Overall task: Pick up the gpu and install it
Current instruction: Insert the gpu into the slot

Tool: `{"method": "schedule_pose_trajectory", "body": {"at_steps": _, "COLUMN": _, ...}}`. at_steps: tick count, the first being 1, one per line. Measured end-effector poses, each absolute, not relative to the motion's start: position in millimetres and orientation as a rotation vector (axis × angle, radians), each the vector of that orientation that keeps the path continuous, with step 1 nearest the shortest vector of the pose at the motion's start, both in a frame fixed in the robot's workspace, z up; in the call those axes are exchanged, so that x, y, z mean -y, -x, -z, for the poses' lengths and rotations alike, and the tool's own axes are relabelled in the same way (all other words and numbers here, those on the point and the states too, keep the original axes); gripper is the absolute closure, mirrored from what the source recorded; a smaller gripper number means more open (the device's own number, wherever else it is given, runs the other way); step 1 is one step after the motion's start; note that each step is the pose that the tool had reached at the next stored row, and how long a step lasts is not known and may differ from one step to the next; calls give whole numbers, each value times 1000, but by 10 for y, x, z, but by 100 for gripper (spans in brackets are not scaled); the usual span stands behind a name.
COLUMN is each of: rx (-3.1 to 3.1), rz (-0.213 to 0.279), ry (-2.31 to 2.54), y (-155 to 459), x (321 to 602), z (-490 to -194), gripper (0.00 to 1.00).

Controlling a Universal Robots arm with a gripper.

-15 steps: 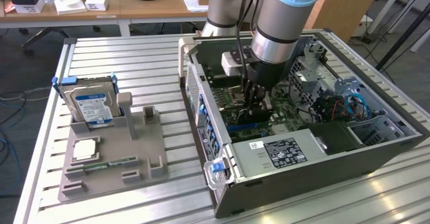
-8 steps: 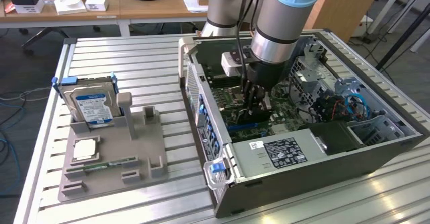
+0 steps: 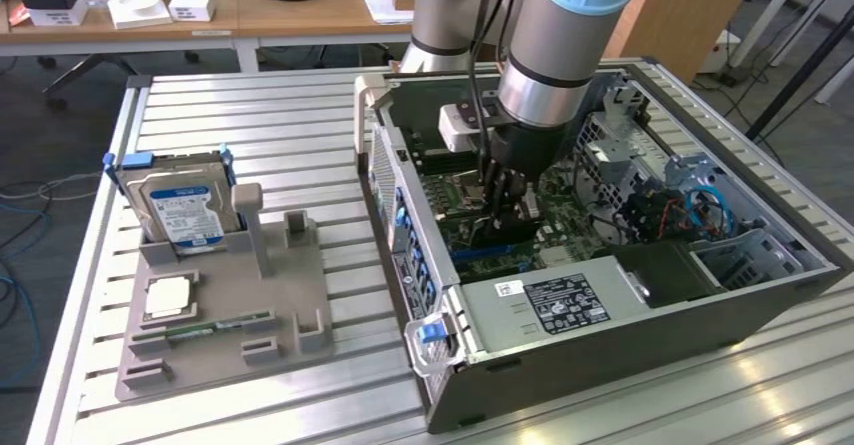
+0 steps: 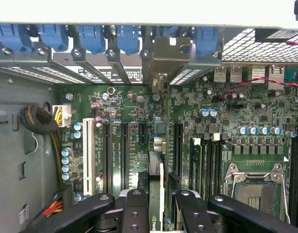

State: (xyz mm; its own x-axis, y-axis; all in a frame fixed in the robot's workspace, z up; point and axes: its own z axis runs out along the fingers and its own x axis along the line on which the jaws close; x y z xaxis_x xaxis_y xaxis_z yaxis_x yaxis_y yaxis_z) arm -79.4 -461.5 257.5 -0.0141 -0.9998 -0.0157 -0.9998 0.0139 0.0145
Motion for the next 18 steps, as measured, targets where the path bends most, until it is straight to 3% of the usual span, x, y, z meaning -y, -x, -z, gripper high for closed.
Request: {"method": "schedule_pose_trajectory", "body": {"at_steps": 18, "rx": -2236, "rz": -33, "ry": 2205, "y": 793, "x": 4615, "z": -2564, "gripper": 74}}
